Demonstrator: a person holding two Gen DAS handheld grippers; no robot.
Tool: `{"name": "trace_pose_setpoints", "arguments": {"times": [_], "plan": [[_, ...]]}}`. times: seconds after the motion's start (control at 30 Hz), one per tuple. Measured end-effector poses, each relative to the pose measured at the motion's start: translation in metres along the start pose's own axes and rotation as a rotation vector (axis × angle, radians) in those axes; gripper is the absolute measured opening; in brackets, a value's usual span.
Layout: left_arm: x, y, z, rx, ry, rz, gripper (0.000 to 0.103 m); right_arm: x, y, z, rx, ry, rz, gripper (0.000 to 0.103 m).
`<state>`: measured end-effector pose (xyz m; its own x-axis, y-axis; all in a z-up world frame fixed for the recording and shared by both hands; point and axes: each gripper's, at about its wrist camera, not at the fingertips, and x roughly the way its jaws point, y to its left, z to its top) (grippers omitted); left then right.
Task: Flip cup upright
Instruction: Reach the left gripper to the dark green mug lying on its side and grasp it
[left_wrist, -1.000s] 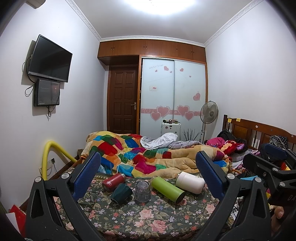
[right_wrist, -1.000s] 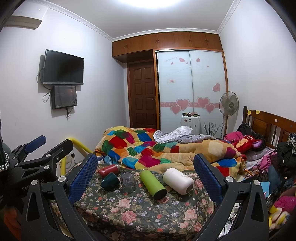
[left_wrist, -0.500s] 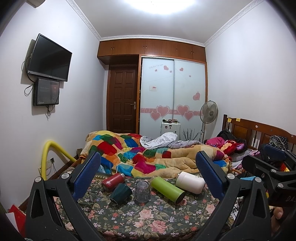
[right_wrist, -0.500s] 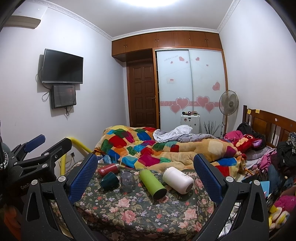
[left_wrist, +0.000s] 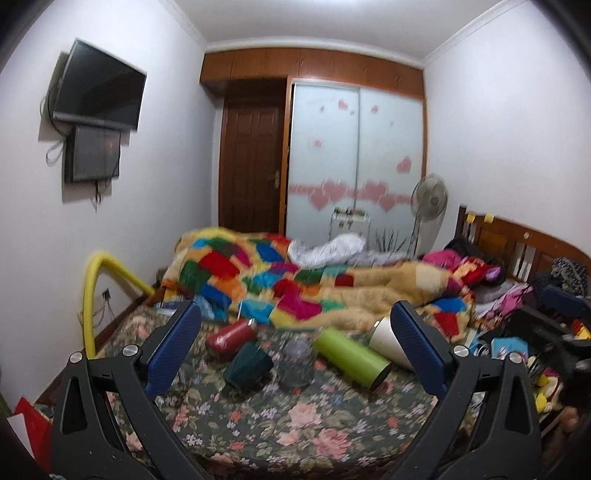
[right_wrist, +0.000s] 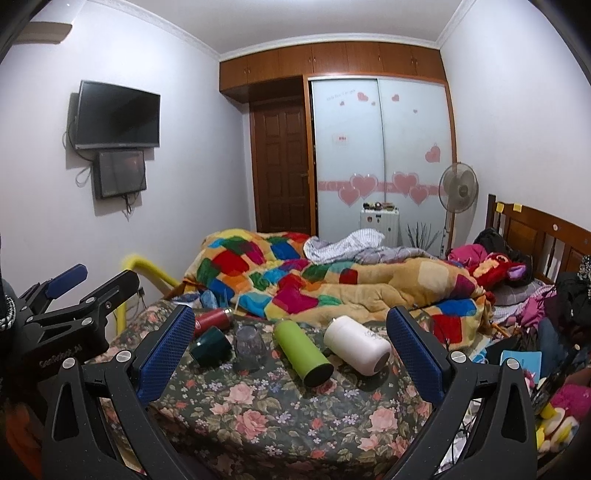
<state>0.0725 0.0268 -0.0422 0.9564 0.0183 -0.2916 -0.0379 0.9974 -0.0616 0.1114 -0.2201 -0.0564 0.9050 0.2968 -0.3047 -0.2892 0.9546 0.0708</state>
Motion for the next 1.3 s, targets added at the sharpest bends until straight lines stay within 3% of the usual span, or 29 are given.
{"name": "trace_pose_setpoints", "arguments": {"times": [0.17, 0.33, 0.6, 0.97, 1.3], "plan": [[0.074, 0.026, -0.028, -0.004, 0.187, 0.033, 0.103, 0.027, -0.008, -0.008, 0.011, 0.071, -0.013, 0.103], [0.160, 0.052, -0.071, 0.032, 0.409, 0.011, 0.103, 0.058, -0.018, -0.016, 0.029, 0.158, -0.026, 0.103], [0.252, 0.077, -0.119, 0.071, 0.630, -0.048, 0.093, 0.098, -0.025, -0.026, 0.027, 0.256, -0.044, 0.103], [0.301, 0.084, -0.142, 0.102, 0.703, -0.121, 0.085, 0.135, -0.019, -0.034, 0.009, 0.325, -0.042, 0.103], [0.315, 0.089, -0.150, 0.084, 0.705, -0.108, 0.070, 0.141, -0.017, -0.035, -0.003, 0.345, -0.050, 0.103]]}}
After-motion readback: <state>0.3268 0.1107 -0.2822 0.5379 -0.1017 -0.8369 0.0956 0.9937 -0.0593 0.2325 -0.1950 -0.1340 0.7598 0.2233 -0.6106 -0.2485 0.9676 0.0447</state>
